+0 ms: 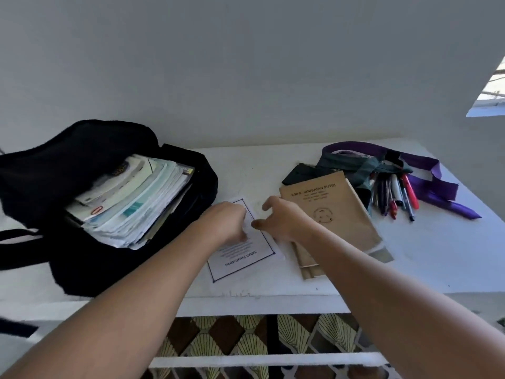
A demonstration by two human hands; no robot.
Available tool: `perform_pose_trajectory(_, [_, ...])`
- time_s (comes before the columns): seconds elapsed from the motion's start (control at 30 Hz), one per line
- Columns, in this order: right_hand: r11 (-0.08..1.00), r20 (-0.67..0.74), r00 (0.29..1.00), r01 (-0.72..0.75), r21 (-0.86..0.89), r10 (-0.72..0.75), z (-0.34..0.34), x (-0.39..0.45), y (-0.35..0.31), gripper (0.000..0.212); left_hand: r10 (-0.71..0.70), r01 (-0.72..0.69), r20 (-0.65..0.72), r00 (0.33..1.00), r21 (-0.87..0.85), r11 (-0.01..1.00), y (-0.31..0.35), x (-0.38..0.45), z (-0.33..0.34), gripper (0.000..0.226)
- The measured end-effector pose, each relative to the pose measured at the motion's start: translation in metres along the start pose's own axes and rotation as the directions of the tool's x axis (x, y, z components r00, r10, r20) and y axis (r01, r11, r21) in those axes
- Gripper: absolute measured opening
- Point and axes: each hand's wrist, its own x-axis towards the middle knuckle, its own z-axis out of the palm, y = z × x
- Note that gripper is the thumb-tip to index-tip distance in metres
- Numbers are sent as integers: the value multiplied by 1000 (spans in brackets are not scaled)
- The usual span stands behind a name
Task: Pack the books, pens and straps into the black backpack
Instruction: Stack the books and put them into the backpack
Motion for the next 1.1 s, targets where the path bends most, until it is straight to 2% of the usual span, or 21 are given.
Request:
perform_pose_trajectory(0.13, [984, 34, 997, -64, -168, 71, 8, 6, -10, 51, -7, 8, 8, 1000, -109, 994, -3, 2, 2, 42])
perform_pose_trajectory(0.2, [978, 74, 991, -98, -185, 114, 11, 8, -14, 58, 11, -12, -10, 1000, -123, 992, -4, 1, 1, 41])
perform_pose_trajectory(0.27, [977, 106, 987, -102, -186, 123, 14, 10, -19, 56, 19, -19, -5, 1000, -167, 986, -8, 1, 3, 48])
perform_pose_trajectory(0.33, [981, 142, 982, -104, -165, 128, 16, 13, -19, 52, 14, -14, -2, 1000, -231, 973, -13, 1, 7, 51])
perform_pose_trajectory(0.4, [988, 174, 977, -106, -109, 124, 15, 13, -20, 49, -11, -8, -57, 998, -336, 942, -17, 2, 9, 44])
perform_pose_trajectory(0.5, [988, 193, 979, -86, 129, 60, 0, 9, -22, 39, -149, -5, -213, 966, -587, 810, -24, 3, 6, 29])
perform_pose_trajectory(0.57, [980, 79, 997, -21, 198, 5, -21, 4, -24, 27, -321, 11, -240, 916, -785, 620, -27, 8, -2, 22])
perform_pose_trajectory(0.63, [971, -94, 993, 96, 218, -77, -44, 1, -22, 13, -472, 32, -103, 875, -963, 268, -25, 17, -15, 36])
perform_pose_trajectory(0.67, [960, -180, 977, 158, 232, -117, -53, 0, -19, 9, -490, 85, 47, 871, -995, 56, -23, 19, -25, 47])
perform_pose_trajectory(0.7, [943, -269, 951, 223, 247, -154, -61, -2, -15, 8, -446, 155, 208, 870, -976, -152, -22, 20, -33, 59])
perform_pose_trajectory(0.73, [921, -353, 916, 290, 259, -189, -69, -5, -9, 8, -344, 219, 339, 876, -913, -343, -20, 21, -39, 70])
perform_pose_trajectory(0.77, [900, -417, 880, 353, 256, -227, -75, -8, -1, 6, -199, 269, 413, 889, -821, -503, -18, 23, -43, 80])
perform_pose_trajectory(0.8, [877, -456, 847, 413, 246, -271, -79, -11, 8, 6, -57, 308, 427, 902, -731, -609, -18, 22, -46, 86])
perform_pose_trajectory(0.83, [862, -484, 811, 466, 199, -328, -83, -14, 18, 14, 62, 332, 390, 919, -677, -657, -17, 24, -47, 85])
perform_pose_trajectory(0.87, [849, -499, 772, 513, 124, -393, -84, -17, 28, 27, 144, 340, 332, 932, -668, -662, -16, 24, -50, 75])
perform_pose_trajectory(0.93, [858, -524, 723, 513, -32, -451, -83, -20, 51, 49, 193, 306, 237, 952, -759, -574, -7, 23, -58, 46])
perform_pose_trajectory(1.0, [902, -613, 714, 432, 5, -339, -82, -26, 72, 56, 196, 256, 181, 964, -836, -485, 4, 21, -59, 26])
perform_pose_trajectory(1.03, [912, -666, 697, 406, 62, -265, -83, -30, 80, 52, 204, 243, 167, 965, -859, -451, 6, 21, -54, 23])
perform_pose_trajectory(1.1, [926, -718, 661, 373, 63, -218, -85, -39, 97, 47, 275, 247, 146, 950, -891, -380, 11, 19, -41, 51])
